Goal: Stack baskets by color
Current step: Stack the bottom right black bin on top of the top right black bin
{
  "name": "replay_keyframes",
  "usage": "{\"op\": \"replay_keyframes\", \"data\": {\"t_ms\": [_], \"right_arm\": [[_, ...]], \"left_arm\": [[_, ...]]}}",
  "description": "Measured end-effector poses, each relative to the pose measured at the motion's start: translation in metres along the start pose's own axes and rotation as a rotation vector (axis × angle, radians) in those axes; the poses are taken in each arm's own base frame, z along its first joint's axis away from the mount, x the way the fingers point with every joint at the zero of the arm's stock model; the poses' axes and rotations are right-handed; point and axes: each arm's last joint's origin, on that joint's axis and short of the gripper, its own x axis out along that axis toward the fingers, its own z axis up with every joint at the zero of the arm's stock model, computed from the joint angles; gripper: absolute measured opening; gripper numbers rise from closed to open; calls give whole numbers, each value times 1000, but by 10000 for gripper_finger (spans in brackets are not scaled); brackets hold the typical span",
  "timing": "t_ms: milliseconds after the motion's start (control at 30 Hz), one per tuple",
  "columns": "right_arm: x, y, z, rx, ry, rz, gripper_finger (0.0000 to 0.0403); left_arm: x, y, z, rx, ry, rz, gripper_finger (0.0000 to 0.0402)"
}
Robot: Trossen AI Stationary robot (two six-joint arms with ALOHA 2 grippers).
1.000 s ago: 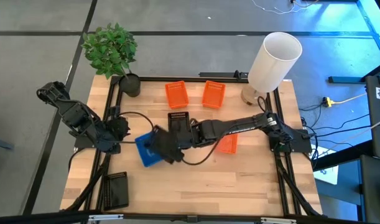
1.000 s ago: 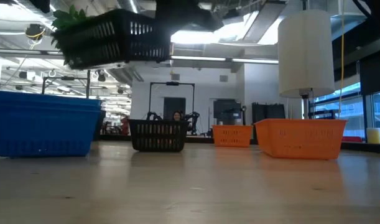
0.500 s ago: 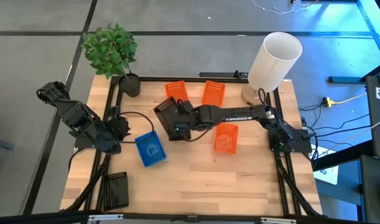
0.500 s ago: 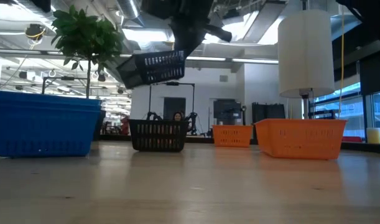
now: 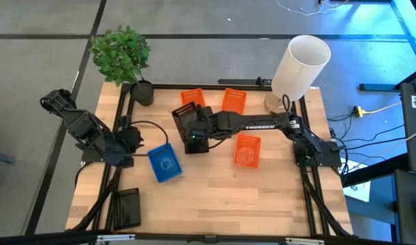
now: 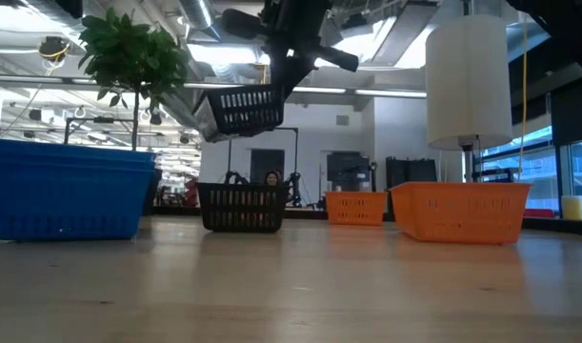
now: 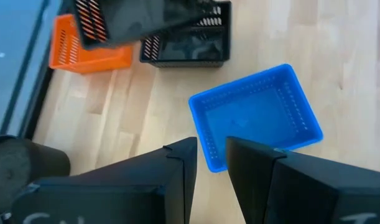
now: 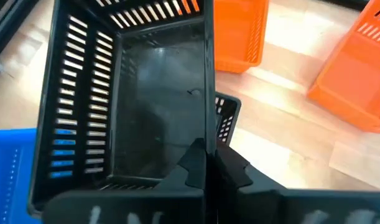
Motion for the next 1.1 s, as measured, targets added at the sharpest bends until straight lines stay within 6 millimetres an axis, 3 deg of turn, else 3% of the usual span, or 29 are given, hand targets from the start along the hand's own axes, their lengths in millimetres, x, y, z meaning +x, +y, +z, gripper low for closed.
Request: {"op": "replay_keyframes", "data": {"t_ms": [367, 800, 1100], "right_arm": [[0, 0, -1, -22, 28, 5, 4], [-2, -1, -4, 298, 3, -22, 5], [29, 10, -20, 325, 92, -39, 5]], "left_arm": [[0, 0, 0, 57, 0, 5, 76], [0, 1, 0, 95, -6, 25, 76], [0, 1, 0, 146, -7, 27, 76]]}}
